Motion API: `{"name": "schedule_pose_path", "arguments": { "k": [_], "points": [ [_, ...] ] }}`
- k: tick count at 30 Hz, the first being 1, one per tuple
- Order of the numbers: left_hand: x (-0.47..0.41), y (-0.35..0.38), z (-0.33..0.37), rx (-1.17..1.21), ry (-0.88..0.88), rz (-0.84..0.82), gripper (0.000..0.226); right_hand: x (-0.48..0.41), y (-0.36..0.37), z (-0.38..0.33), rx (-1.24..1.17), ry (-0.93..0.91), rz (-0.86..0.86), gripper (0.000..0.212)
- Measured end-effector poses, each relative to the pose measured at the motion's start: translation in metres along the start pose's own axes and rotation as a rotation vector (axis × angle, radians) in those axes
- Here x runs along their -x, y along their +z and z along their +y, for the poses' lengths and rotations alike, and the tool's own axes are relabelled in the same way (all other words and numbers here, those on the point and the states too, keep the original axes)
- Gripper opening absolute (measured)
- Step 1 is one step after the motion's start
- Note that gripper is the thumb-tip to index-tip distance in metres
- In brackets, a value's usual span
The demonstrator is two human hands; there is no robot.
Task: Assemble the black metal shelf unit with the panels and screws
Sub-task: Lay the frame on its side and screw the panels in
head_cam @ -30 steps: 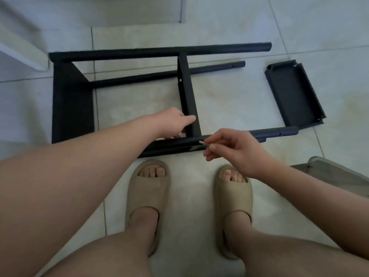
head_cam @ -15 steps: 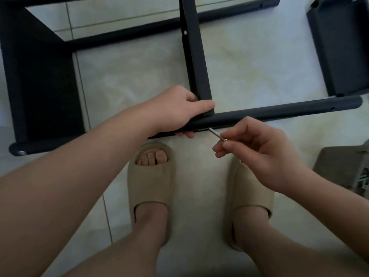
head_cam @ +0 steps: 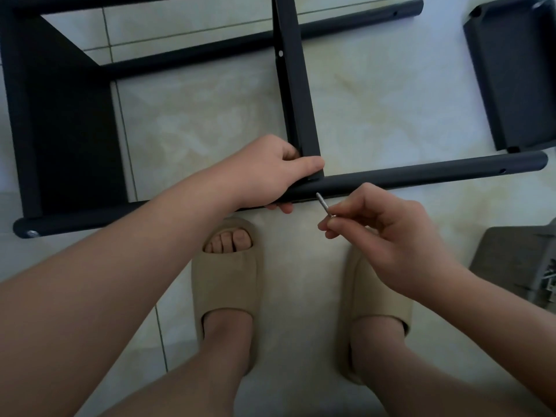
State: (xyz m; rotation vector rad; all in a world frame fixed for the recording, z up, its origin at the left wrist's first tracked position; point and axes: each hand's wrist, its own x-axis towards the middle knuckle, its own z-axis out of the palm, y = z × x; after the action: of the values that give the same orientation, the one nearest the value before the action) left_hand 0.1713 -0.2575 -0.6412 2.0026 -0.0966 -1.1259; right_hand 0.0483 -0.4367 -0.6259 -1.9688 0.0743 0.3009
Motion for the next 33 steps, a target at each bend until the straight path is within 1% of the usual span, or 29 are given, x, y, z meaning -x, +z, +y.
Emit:
{"name": "schedule_pose_path", "arguments": {
  "k": [4,13,18,20,23,25,26,28,31,33],
  "points": [
    [0.000,0.001,0.000,-0.001,0.000,0.003,0.039,-0.003,0.002,0.000,0.097,-0.017,0.015,0.011],
    [0.001,0.000,0.001,0.017,0.007,0.000,0.039,-0.015,0.010,-0.004,0.075,0.051,0.061,0.004],
    [0.001,0.001,0.001,0.021,0.011,0.005,0.038,-0.016,0.013,-0.004,0.075,0.048,0.073,0.002],
    [0.001,0.001,0.001,0.021,0.013,0.005,0.038,-0.015,0.016,-0.002,-0.036,0.108,0.080,0.006],
    [0.001,0.001,0.001,0.030,0.019,0.004,0.037,-0.017,0.023,-0.003,-0.320,0.242,0.119,0.013],
    [0.001,0.002,0.001,0.035,0.026,0.006,0.037,-0.020,0.024,-0.003,-0.399,0.269,0.139,0.016],
    [0.001,0.002,0.001,0.037,0.030,0.007,0.037,-0.021,0.024,-0.003,-0.401,0.273,0.138,0.016],
    [0.001,0.002,0.001,0.037,0.029,0.008,0.037,-0.022,0.022,-0.004,-0.331,0.275,0.125,0.020],
    [0.001,0.002,0.002,0.045,0.023,0.016,0.036,-0.022,0.018,-0.007,-0.135,0.264,0.110,0.025],
    [0.001,0.002,0.002,0.056,0.023,0.017,0.035,-0.025,0.015,-0.011,0.023,0.245,0.106,0.022]
  ]
}}
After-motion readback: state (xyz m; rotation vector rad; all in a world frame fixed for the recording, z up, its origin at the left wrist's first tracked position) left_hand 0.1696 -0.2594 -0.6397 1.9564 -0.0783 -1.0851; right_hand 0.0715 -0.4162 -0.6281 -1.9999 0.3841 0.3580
